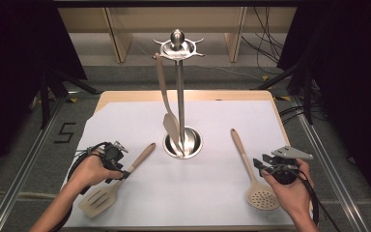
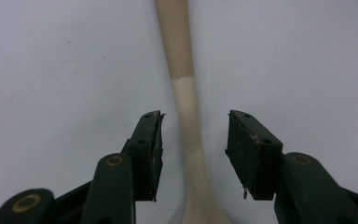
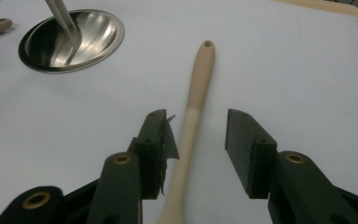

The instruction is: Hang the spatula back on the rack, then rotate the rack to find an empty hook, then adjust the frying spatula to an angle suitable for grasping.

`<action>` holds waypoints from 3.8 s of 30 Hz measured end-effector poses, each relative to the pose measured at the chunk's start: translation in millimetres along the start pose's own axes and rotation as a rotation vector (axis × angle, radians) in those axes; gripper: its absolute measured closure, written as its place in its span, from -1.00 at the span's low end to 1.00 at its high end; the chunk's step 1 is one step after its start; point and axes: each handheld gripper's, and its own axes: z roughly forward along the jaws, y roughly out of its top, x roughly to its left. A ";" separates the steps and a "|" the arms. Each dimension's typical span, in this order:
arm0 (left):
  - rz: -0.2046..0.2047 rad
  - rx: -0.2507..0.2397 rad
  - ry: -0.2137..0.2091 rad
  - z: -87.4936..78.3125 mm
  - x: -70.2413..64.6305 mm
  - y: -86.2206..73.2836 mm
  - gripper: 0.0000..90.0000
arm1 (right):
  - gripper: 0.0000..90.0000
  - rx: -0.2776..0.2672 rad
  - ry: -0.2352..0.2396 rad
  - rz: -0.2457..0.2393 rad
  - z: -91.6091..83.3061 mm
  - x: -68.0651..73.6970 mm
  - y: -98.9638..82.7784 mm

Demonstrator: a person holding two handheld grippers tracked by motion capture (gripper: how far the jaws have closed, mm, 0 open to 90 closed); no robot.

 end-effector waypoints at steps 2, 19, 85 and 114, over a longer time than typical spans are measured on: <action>0.030 0.044 -0.003 1.2 2.1 0.8 0.23 | 0.32 0.007 -0.002 -0.006 -1.0 -0.5 0.3; 0.012 0.205 0.021 20.1 -6.8 2.2 0.40 | 0.32 0.009 0.001 -0.033 -0.3 -3.5 0.5; -0.402 -0.745 0.117 -48.3 -4.3 -44.3 0.73 | 0.32 -0.030 0.007 0.001 4.9 -8.1 11.6; -0.317 -0.877 0.112 -74.0 -23.6 -29.5 0.73 | 0.33 -0.062 0.025 -0.009 -4.2 -6.5 9.6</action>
